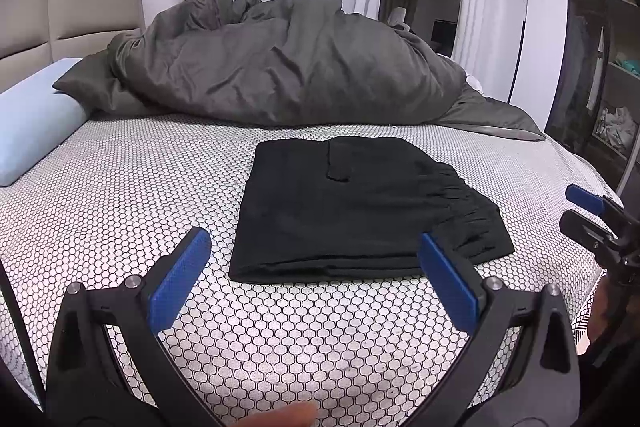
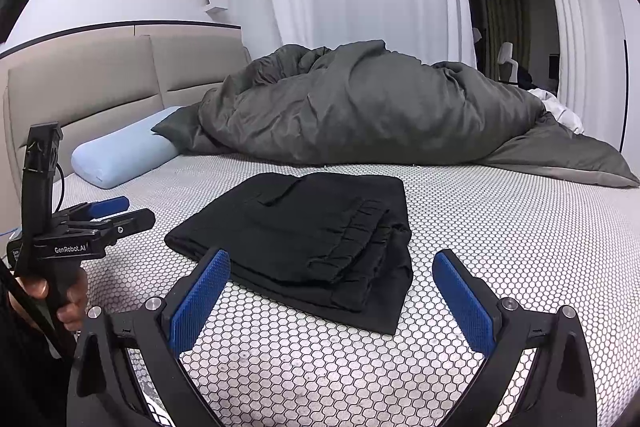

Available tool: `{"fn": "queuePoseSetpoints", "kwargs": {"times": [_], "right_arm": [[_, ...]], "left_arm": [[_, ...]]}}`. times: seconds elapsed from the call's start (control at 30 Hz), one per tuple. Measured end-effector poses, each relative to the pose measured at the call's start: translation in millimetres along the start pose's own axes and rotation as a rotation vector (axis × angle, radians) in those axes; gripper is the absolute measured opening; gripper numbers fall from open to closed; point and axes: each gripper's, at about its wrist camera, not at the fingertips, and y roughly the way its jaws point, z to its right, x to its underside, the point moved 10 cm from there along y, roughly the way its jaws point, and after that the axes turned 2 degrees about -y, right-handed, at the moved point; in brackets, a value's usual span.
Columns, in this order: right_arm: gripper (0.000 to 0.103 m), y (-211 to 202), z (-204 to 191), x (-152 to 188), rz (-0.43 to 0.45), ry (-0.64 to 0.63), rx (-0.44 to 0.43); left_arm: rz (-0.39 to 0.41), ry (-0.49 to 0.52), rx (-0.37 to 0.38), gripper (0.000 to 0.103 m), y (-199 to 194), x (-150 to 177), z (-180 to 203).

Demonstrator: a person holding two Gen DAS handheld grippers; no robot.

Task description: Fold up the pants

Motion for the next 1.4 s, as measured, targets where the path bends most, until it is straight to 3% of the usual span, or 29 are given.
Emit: {"fn": "queuePoseSetpoints", "kwargs": {"times": [1.4], "right_arm": [[0.103,-1.5,-3.7,0.4,-0.007,-0.004,0.001]], "left_arm": [[-0.003,0.006,0.000,0.103,0.4,0.3,-0.2]]}}
